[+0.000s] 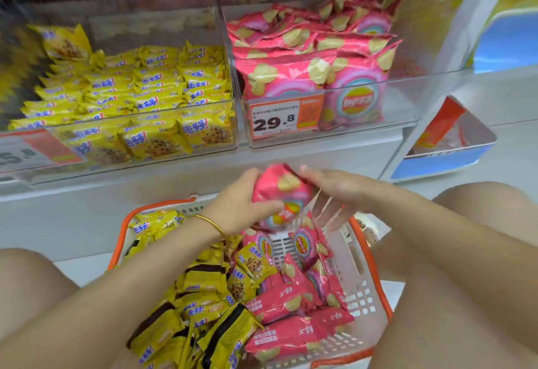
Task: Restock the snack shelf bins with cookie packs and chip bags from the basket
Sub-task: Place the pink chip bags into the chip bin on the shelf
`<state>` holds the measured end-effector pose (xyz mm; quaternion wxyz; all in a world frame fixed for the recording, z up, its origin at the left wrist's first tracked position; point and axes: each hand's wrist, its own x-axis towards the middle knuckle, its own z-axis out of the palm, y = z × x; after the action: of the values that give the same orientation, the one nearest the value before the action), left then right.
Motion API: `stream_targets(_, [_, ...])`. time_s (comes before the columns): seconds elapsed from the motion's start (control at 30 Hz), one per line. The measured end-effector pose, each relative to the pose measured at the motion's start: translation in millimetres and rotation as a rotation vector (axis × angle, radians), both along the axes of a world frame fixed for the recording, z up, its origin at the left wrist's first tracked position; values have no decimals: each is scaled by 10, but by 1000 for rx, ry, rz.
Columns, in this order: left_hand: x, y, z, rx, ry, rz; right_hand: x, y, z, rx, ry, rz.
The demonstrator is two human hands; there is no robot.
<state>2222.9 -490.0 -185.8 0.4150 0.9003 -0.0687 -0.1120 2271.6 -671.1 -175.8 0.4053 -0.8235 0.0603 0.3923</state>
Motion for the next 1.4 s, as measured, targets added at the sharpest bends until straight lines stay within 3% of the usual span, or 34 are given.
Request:
stream_targets(0.07, [18, 77, 136, -174, 124, -14, 18, -135, 200, -150, -348, 128])
stream_targets(0.1, [16, 108, 205, -211, 166, -35, 20, -201, 293, -96, -457, 119])
stream_targets(0.2, [30, 149, 363, -238, 258, -133, -31, -328, 577, 205, -429, 197])
stream_targets(0.33, [183, 2, 718, -225, 242, -222, -24, -358, 888, 192, -490, 487])
stream_targets(0.47, [412, -323, 1235, -157, 39, -228, 95, -579, 1279, 166, -675, 372])
stream_targets(0.6, [774, -725, 1766, -358, -115, -51, 249, -965, 1690, 302, -884, -3])
stream_targets(0.67, [1095, -814, 1847, -361, -303, 70, 371, -1113, 1810, 210, -1083, -143])
stream_targets(0.73, [1414, -870, 1799, -157, -492, 183, 505, -1188, 1872, 29, -1299, -239])
stream_targets(0.83, [1706, -1030, 1659, 231, -605, 127, 698, -1203, 1857, -423, -1489, -238])
stream_targets(0.93, [1922, -1168, 1494, 495, -527, 0, 913, -1133, 1755, -688, -1458, -144])
stream_targets(1.13, [2216, -1199, 1229, 953, -275, -105, 1474, -1037, 1564, -863, -1254, 29])
stream_targets(1.3, [2159, -1249, 1311, 1049, -159, -115, 1834, -960, 1608, -852, -990, 295])
stream_targets(1.4, [2149, -1240, 1342, 1077, -112, -121, 2080, -883, 1524, -776, -977, 492])
